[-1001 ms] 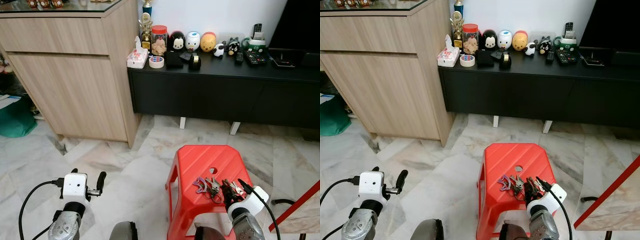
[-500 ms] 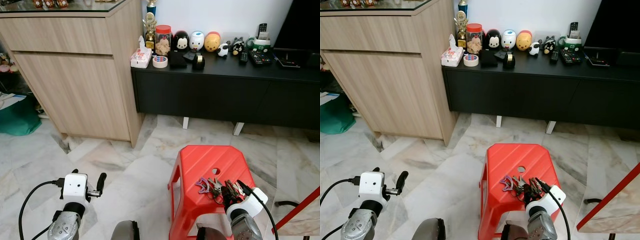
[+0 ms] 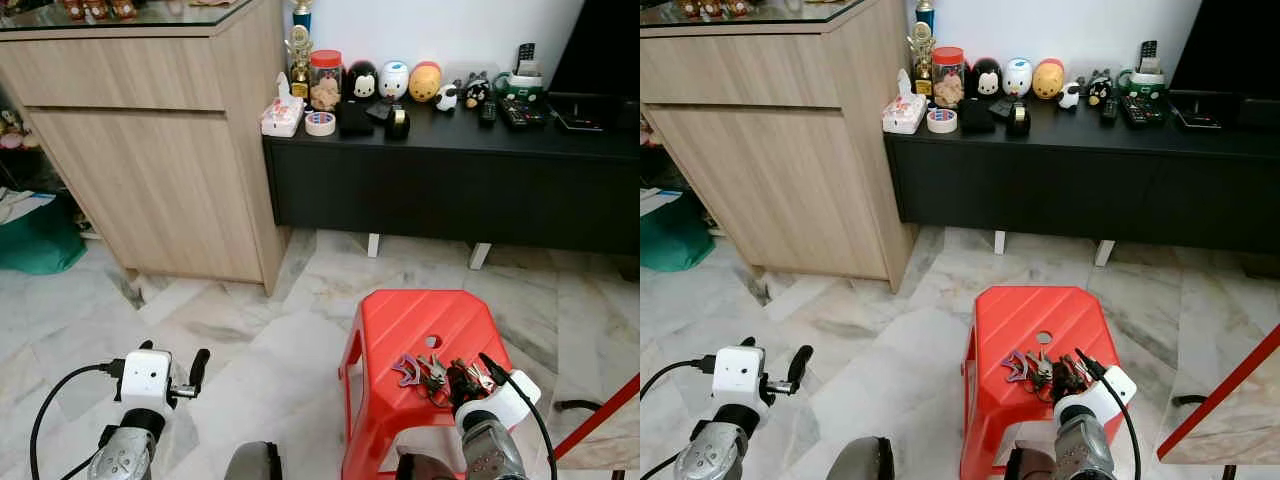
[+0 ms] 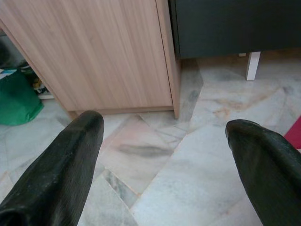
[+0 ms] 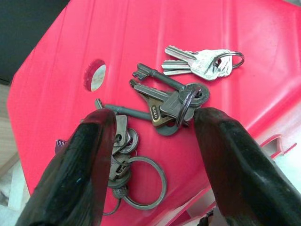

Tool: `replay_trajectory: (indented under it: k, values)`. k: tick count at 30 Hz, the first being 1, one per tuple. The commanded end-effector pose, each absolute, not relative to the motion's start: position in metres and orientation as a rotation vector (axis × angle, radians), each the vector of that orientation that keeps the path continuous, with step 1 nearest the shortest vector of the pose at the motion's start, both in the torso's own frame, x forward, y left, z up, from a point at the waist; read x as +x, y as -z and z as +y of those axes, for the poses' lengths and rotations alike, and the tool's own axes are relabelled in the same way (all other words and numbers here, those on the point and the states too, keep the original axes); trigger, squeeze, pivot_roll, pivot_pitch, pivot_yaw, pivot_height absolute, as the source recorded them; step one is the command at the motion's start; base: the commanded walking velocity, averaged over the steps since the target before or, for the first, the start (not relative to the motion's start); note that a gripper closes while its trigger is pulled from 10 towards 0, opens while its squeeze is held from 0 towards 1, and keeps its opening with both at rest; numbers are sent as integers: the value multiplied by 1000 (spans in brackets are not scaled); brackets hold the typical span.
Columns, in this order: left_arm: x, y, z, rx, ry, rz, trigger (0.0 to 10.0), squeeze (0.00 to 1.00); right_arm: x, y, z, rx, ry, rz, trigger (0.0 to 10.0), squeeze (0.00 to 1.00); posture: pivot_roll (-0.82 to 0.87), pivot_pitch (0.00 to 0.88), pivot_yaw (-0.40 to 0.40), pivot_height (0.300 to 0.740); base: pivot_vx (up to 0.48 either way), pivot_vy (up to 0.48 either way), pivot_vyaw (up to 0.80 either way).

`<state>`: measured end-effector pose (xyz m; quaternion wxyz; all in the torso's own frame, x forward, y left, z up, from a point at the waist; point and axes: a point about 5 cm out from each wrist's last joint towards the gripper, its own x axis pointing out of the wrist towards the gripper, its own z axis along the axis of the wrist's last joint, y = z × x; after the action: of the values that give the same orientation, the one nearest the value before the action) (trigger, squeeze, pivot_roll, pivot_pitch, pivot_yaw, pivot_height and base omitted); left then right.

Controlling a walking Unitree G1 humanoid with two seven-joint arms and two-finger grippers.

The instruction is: Hang keys on a hook

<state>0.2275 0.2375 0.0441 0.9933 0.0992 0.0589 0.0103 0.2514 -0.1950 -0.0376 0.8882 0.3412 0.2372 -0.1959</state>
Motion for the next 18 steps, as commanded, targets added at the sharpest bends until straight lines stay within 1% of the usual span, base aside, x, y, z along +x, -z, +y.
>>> replay_trajectory:
  k: [1,9,10,12,13,14,15,16,17,18]
  values:
    - [226,-45,240,218,-10,127,10000,0,248,40,-196,714,430,504,10000,0,128,0,17,610,0,0,0]
    - [223,-47,240,224,1,132,10000,0,246,41,-201,705,461,509,10000,0,133,0,20,610,0,0,0]
    - [223,-47,240,224,1,132,10000,0,246,41,-201,704,461,508,6980,0,135,0,20,610,0,0,0]
    - [222,-47,240,225,2,132,10000,0,246,41,-201,704,461,508,6980,0,137,0,19,610,0,0,0]
    - [221,-47,240,227,3,134,10000,0,246,41,-201,703,462,509,2392,0,140,0,20,610,0,0,0]
    - [220,-47,240,229,3,136,10000,0,246,41,-201,702,462,510,2196,0,140,0,22,610,0,0,0]
    - [217,-47,240,233,7,141,10000,0,246,41,-200,701,462,512,3020,0,141,0,23,610,0,0,0]
    - [217,-47,240,233,7,141,10000,0,246,41,-200,701,462,512,3020,0,141,0,23,610,0,0,0]
    - [215,-46,240,234,9,145,10000,0,246,42,-200,701,462,513,7804,0,143,0,24,610,0,0,0]
    - [214,-46,240,234,9,146,10000,0,246,42,-199,700,462,514,7804,0,143,0,24,610,0,0,0]
